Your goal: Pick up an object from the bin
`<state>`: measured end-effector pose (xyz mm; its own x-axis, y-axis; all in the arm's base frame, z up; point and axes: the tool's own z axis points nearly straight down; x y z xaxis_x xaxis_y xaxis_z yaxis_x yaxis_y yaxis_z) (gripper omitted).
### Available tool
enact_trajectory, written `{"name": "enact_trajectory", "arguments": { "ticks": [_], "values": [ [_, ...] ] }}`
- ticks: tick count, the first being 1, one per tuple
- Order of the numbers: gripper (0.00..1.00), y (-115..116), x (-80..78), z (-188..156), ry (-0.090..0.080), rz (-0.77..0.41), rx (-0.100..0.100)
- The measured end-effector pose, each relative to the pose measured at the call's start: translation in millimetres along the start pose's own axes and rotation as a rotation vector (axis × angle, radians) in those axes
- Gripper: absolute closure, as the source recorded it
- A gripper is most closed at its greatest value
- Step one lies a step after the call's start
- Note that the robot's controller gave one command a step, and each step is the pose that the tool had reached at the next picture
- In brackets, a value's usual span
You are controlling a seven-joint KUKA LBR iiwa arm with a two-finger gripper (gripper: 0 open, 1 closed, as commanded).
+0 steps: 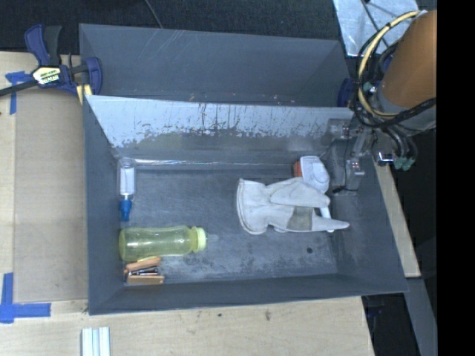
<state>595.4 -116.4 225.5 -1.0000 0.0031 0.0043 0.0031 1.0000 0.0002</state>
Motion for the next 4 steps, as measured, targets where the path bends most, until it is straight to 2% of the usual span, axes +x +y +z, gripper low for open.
{"name": "enact_trajectory", "arguments": {
  "ticks": [1,2,3,4],
  "values": [
    [0.0,1,-1.3,-5,-0.008,-0.002,0.001],
    [0.0,22,-7.7,48,-0.014,-0.047,0.003],
    [0.0,45,-2.6,85,-0.005,0.024,0.0],
    [0.0,54,-5.9,120,-0.009,0.023,0.0]
  ]
}}
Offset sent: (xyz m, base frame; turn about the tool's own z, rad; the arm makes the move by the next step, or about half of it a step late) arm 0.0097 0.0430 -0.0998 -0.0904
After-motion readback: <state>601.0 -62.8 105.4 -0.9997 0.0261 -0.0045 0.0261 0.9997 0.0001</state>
